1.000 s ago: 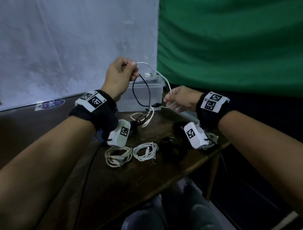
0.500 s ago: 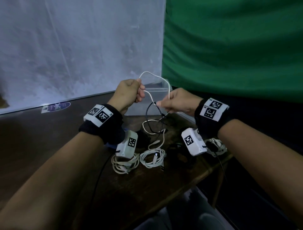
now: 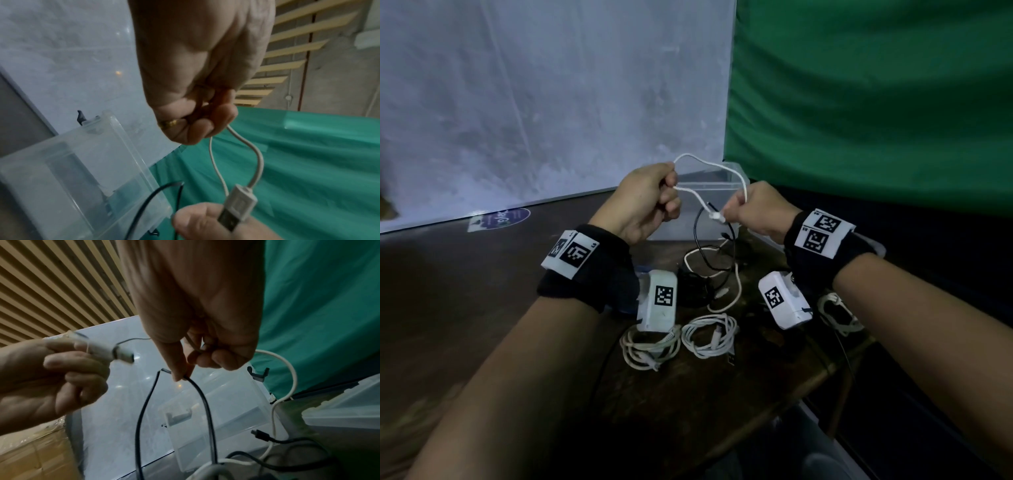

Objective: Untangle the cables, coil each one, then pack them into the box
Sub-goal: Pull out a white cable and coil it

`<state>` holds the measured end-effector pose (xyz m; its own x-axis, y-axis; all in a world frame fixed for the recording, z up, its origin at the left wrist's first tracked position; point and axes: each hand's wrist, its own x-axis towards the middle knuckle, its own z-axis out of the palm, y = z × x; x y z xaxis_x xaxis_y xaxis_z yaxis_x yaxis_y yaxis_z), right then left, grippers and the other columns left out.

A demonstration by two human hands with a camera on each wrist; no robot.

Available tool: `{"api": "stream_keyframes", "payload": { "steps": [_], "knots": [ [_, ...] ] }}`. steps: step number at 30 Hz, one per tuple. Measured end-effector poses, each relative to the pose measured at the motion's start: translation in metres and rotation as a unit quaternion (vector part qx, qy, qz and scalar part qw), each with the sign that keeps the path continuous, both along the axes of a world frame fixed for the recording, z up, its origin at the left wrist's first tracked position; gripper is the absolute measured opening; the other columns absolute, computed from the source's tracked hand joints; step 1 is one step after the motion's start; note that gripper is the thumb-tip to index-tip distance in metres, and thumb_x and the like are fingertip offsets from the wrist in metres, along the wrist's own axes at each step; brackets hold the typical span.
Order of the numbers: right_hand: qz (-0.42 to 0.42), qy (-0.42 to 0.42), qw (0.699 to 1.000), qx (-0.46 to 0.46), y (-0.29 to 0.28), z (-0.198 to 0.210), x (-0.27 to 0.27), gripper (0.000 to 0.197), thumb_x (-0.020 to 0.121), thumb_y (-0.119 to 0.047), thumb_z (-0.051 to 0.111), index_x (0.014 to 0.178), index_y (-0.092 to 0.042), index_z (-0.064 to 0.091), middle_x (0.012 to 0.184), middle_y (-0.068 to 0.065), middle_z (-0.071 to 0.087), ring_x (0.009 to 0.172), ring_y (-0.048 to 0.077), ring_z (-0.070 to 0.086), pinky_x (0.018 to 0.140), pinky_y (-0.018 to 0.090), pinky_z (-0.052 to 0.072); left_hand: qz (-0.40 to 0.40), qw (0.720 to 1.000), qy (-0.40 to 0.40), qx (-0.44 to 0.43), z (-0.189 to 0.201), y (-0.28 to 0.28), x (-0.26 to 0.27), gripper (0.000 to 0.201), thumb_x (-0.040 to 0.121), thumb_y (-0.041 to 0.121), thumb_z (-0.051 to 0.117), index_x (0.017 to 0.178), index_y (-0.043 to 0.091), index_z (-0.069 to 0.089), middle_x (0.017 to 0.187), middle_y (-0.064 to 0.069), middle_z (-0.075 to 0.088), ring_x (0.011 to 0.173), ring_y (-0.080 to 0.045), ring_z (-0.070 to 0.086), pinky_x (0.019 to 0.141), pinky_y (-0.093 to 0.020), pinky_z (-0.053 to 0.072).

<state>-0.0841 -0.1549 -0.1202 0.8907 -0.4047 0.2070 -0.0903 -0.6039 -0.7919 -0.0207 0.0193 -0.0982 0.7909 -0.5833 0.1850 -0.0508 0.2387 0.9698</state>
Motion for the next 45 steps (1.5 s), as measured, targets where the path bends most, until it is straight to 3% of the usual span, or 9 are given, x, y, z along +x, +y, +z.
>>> {"api": "stream_keyframes", "payload": {
  "steps": [7,15,17,19,22,25,31,36,45],
  "knots": [
    [0.053,-0.059,0.993,0.092,-0.003,0.003,0.002,0.014,0.087,-0.004,0.064,0.074,-0.009,0.061,0.070,0.006,0.060,0.055,0.007,0.056,0.050,0.016,0.046,0.124,0.989,0.037,-0.064,-0.001,0.005,0.014,0.033,0.102,0.025,0.029,0.076,0.016,0.046,0.045,0.006,0.055,0.051,-0.008,0.063,0.048,-0.016,0.043],
    [0.008,-0.200,0.980,0.019,-0.006,0.024,-0.005,0.009,0.087,-0.017,0.066,0.080,-0.015,0.071,0.064,-0.009,0.061,0.048,-0.009,0.050,0.053,0.008,0.040,0.194,0.964,-0.090,0.156,-0.013,0.010,0.025,0.024,0.093,0.022,0.052,0.075,0.013,0.064,0.059,-0.001,0.052,0.033,-0.009,0.033,0.037,-0.015,0.023],
    [0.014,-0.202,0.979,0.003,-0.004,0.027,-0.007,0.007,0.085,-0.017,0.070,0.084,-0.011,0.073,0.067,-0.005,0.064,0.050,-0.008,0.052,0.055,0.009,0.041,0.221,0.938,-0.149,0.222,-0.015,0.010,0.027,0.023,0.093,0.022,0.053,0.080,0.009,0.066,0.071,-0.007,0.059,0.049,-0.016,0.049,0.045,-0.020,0.034],
    [0.022,-0.182,0.983,-0.033,-0.003,0.028,-0.008,0.008,0.084,-0.017,0.071,0.088,-0.010,0.074,0.071,-0.001,0.066,0.054,-0.005,0.053,0.060,0.012,0.044,0.232,0.913,-0.214,0.259,-0.016,0.010,0.028,0.027,0.094,0.024,0.053,0.108,0.007,0.067,0.102,-0.014,0.066,0.091,-0.024,0.062,0.075,-0.027,0.047],
    [0.048,-0.131,0.986,-0.090,0.001,0.027,-0.009,0.011,0.084,-0.017,0.070,0.091,-0.009,0.075,0.077,0.003,0.068,0.067,0.007,0.057,0.068,0.023,0.048,0.213,0.898,-0.298,0.242,-0.012,0.009,0.017,0.046,0.093,0.024,0.058,0.137,0.016,0.049,0.122,-0.010,0.056,0.117,-0.018,0.052,0.091,-0.020,0.038],
    [0.075,-0.117,0.983,-0.118,0.007,0.024,-0.010,0.012,0.084,-0.016,0.070,0.091,-0.007,0.075,0.083,0.011,0.071,0.068,0.011,0.057,0.068,0.025,0.047,0.166,0.881,-0.392,0.206,-0.010,0.003,0.009,0.040,0.090,0.020,0.062,0.130,0.019,0.056,0.112,-0.001,0.046,0.094,-0.013,0.054,0.086,-0.016,0.039],
    [0.082,-0.102,0.981,-0.144,0.009,0.022,-0.006,0.002,0.083,-0.011,0.070,0.082,-0.012,0.072,0.069,0.002,0.063,0.062,0.010,0.052,0.063,0.024,0.043,0.114,0.912,-0.354,0.172,-0.013,0.002,0.007,0.010,0.091,0.014,0.060,0.085,0.012,0.068,0.060,0.001,0.056,0.048,0.000,0.050,0.056,-0.012,0.044],
    [0.006,-0.055,0.990,-0.126,-0.016,0.011,-0.002,0.011,0.087,-0.015,0.066,0.078,-0.009,0.069,0.070,0.006,0.060,0.060,0.012,0.048,0.060,0.023,0.040,0.160,0.939,-0.301,0.039,-0.002,0.006,0.013,0.022,0.094,0.008,0.051,0.075,0.018,0.058,0.066,-0.002,0.057,0.053,0.000,0.056,0.063,-0.016,0.050],
    [-0.063,-0.018,0.997,-0.035,-0.039,-0.007,-0.004,0.016,0.087,-0.010,0.064,0.072,-0.004,0.064,0.068,0.010,0.062,0.054,0.013,0.048,0.049,0.019,0.044,0.255,0.936,-0.215,-0.115,0.004,0.015,0.024,0.023,0.095,0.010,0.047,0.075,0.018,0.054,0.074,0.002,0.059,0.061,-0.008,0.056,0.071,-0.026,0.051]
  ]
}}
